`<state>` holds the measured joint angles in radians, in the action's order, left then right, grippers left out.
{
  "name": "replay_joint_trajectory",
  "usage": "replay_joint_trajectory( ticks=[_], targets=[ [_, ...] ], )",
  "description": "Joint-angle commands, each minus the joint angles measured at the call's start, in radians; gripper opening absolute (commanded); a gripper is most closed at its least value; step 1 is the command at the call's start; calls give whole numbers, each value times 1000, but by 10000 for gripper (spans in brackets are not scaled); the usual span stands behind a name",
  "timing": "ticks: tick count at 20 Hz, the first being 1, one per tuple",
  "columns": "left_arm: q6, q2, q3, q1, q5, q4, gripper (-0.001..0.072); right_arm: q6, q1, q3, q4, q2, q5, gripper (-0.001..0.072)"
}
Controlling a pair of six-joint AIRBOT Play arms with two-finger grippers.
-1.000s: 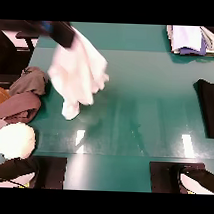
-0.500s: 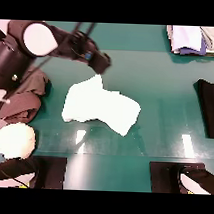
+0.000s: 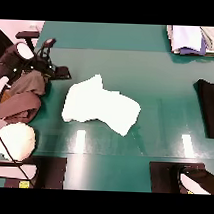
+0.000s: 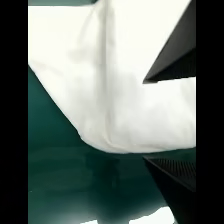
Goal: Fold the shirts.
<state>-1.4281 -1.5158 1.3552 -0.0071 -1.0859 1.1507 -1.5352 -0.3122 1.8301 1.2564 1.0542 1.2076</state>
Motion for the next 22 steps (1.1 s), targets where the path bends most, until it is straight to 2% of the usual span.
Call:
replay_joint_trajectory(
  ticks=[1,3,5,8,9,10,11,15,19,20,21,22],
  targets=[
    [21,-81,-41,56,-5,-85,543,-1,0,0,-1,3,2,13],
    [74,-102,-41,26,10,-107,543,-8,0,0,-1,17,33,13],
    [74,-122,-41,-3,29,-105,543,-48,0,0,-1,45,97,13],
    [74,-143,-41,-24,32,-107,542,-51,0,0,0,89,170,13],
    [72,-142,-35,-23,34,-114,470,-51,0,-1,1,104,191,13],
    [73,-142,-22,-23,31,-114,220,-51,0,-1,2,121,216,13],
    [75,-142,-3,-23,27,-113,25,-57,0,-2,1,140,253,13],
    [75,-123,127,-13,-11,-65,23,-77,7,-160,0,187,367,13],
    [76,-122,269,0,-63,-43,23,-69,83,-529,-41,187,257,20],
    [76,-122,278,0,-59,-43,23,-55,111,-621,-92,192,209,142],
    [76,-122,277,0,-55,-43,23,-43,139,-710,-170,208,162,430],
    [75,-124,276,0,-56,-43,23,-2,159,-783,-256,232,124,534]
  ],
)
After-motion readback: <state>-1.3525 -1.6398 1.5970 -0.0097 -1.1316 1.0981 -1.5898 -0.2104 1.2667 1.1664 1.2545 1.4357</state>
